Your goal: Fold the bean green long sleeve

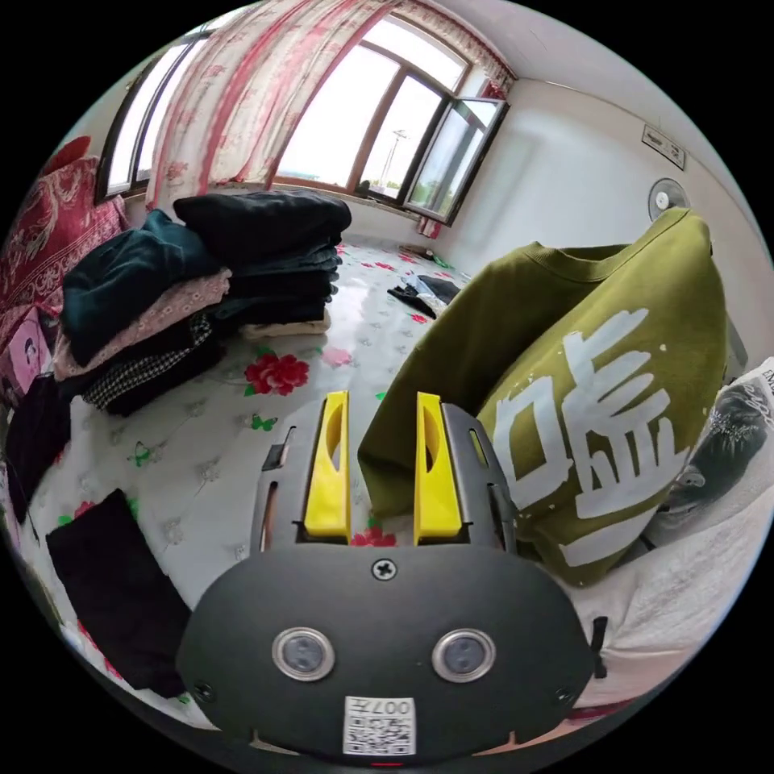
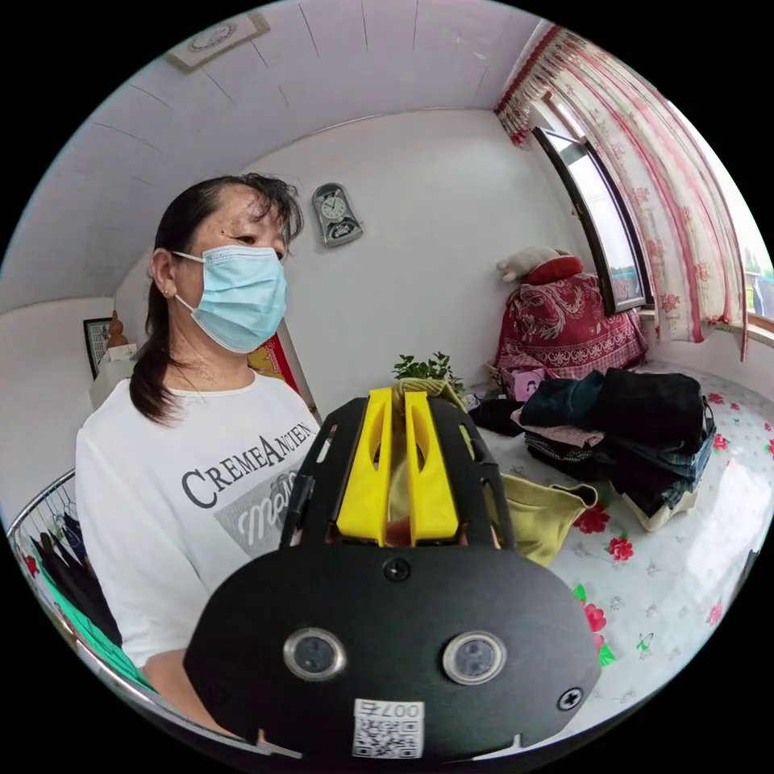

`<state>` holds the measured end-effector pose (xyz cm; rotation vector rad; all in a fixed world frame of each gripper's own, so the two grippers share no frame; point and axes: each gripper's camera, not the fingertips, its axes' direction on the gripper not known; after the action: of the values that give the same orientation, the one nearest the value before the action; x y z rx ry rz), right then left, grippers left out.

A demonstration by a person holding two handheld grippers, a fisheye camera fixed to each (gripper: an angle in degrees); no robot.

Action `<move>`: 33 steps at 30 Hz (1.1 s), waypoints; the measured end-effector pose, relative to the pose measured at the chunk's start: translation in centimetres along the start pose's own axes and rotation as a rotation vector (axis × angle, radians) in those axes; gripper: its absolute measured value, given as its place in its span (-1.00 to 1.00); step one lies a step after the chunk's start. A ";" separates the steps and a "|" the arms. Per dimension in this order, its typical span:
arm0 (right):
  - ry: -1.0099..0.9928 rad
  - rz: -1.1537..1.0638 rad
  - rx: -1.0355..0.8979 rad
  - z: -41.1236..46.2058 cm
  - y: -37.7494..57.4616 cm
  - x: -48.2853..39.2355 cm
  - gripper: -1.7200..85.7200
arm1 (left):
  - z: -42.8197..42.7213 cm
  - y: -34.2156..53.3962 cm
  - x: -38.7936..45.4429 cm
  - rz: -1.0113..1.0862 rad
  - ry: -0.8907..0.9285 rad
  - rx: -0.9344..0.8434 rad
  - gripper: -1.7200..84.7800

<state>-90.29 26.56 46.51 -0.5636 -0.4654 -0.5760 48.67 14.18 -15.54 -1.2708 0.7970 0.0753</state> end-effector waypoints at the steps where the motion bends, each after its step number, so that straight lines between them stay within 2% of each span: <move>1: 0.002 -0.007 -0.010 0.3 -0.1 -0.2 -0.95 | 1.9 -1.8 0.0 0.046 0.028 -0.024 -0.67; 6: 0.046 -0.021 -0.056 1.2 -0.5 -1.0 -0.95 | 12.3 -8.9 1.7 0.170 0.218 -0.186 -0.60; 7: 0.061 -0.026 -0.064 1.3 -0.4 -1.4 -0.95 | 15.1 -9.8 2.6 0.186 0.257 -0.256 -0.63; 9: 0.116 -0.018 -0.084 1.1 -0.3 -1.8 -0.95 | 18.5 -11.0 3.0 0.128 0.432 -0.328 -0.88; 12: 0.275 0.021 -0.122 -0.6 0.6 -2.9 -0.95 | 16.3 -11.8 1.7 0.028 0.464 -0.236 -0.96; 14: 0.388 0.056 -0.109 -2.9 1.5 -4.0 -0.95 | 10.0 -12.5 0.9 0.019 0.384 -0.126 -0.97; 15: 0.505 0.088 -0.092 -4.7 2.1 -5.0 -0.95 | 7.8 -12.7 0.6 0.011 0.365 -0.085 -0.97; 17: 0.711 0.116 -0.090 -7.3 3.3 -6.7 -0.95 | -3.2 -13.1 -0.4 -0.038 0.340 0.154 -0.98; 19: 1.041 0.135 -0.114 -9.6 4.7 -8.8 -0.95 | -11.9 -12.8 0.4 -0.038 0.315 0.341 -0.98; 21: 1.204 0.087 -0.092 -10.7 5.5 -10.9 -0.94 | -23.0 -11.8 4.2 0.028 0.275 0.555 -0.98; 24: 1.354 -0.073 0.012 -11.0 6.4 -15.6 -0.94 | -32.2 -10.1 10.9 0.169 0.194 0.723 -0.98; 27: 1.532 -0.236 0.107 -10.1 7.4 -20.2 -0.94 | -41.8 -6.8 21.2 0.348 0.015 0.892 -0.98; 31: 1.621 -0.435 0.283 -11.1 9.2 -25.7 -0.94 | -46.6 -4.1 28.0 0.413 -0.143 1.015 -0.98; 33: 1.593 -0.495 0.353 -12.6 9.6 -27.1 -0.94 | -48.2 -3.4 30.0 0.407 -0.187 1.094 -0.98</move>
<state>-101.41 35.74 18.63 0.4521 0.8338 -1.1774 48.71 -39.90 -33.29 -0.0608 0.7471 0.0671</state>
